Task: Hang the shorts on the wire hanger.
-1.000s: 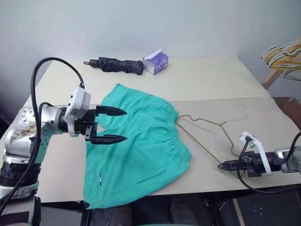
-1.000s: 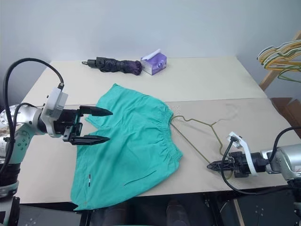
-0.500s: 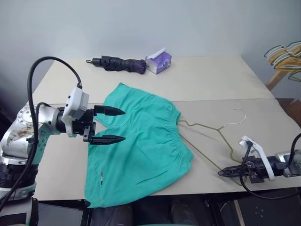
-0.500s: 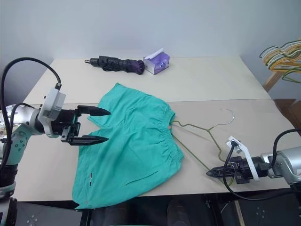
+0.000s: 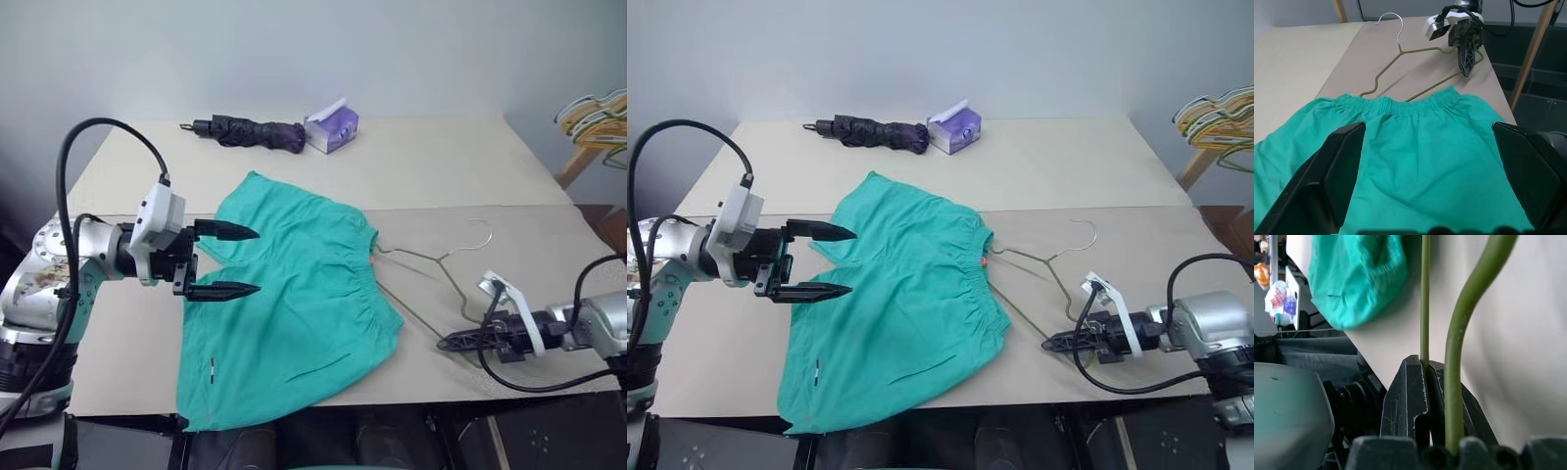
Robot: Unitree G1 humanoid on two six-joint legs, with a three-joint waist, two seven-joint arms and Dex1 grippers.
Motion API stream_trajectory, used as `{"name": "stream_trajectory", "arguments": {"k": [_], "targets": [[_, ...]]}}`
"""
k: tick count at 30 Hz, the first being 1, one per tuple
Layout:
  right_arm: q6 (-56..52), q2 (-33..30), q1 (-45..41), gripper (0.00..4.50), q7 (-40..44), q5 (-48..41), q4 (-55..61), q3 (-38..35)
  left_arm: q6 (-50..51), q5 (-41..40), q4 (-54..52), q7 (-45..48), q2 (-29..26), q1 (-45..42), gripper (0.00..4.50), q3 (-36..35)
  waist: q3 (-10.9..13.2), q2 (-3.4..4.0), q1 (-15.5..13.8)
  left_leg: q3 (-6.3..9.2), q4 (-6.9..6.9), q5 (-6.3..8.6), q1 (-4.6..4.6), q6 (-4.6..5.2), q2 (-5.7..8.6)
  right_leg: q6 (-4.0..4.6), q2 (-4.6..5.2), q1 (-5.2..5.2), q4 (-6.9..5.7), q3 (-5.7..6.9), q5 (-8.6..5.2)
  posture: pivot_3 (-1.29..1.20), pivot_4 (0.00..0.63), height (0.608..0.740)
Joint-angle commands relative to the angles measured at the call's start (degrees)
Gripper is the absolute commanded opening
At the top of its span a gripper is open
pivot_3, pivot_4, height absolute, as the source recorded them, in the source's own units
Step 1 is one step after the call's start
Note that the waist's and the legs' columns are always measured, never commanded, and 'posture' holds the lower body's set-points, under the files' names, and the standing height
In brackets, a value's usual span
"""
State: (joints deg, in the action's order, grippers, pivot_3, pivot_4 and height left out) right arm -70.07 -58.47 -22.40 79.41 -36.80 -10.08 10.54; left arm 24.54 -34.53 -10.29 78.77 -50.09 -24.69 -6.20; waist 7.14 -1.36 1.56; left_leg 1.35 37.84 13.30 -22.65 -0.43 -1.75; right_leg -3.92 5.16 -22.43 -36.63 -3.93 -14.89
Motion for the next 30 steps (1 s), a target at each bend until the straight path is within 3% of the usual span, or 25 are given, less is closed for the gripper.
{"name": "stream_trajectory", "arguments": {"k": [1, 13, 30], "targets": [[1.2, -1.1, -0.9, 0.0, 3.2, -1.1, 1.9, -0.2, -1.3, -0.1, -0.8, -0.1, -1.1, 0.3, 4.48, -1.7, 0.0, 0.0, -0.4, 0.0, 0.0, 0.01, -0.04, -0.02, 0.0, 0.0, 0.0, -0.03, 0.01, 0.0, 0.0, 0.06, 0.1, 0.74], [2.6, 11.1, -10.7, 0.0, -4.6, 4.1, -13.9, -1.1, -2.4, 0.6, -0.1, 0.1, -1.2, -0.4, 4.48, -1.6, 0.0, -0.03, -0.9, -0.01, 0.02, 0.01, -0.07, -0.02, 0.0, 0.03, -0.02, -0.1, -0.06, 0.02, 0.03, 0.08, 0.074, 0.74], [7.6, 14.2, -17.0, 0.0, -6.3, 9.5, -24.5, -2.1, -4.3, 1.5, 1.4, 0.3, -0.3, -1.8, 4.48, -0.4, -0.2, -0.29, -0.8, -0.03, 0.02, 0.01, 0.08, -0.03, -0.01, 0.03, -0.02, 0.05, -0.05, 0.03, 0.08, 0.07, 0.06, 0.74]]}}
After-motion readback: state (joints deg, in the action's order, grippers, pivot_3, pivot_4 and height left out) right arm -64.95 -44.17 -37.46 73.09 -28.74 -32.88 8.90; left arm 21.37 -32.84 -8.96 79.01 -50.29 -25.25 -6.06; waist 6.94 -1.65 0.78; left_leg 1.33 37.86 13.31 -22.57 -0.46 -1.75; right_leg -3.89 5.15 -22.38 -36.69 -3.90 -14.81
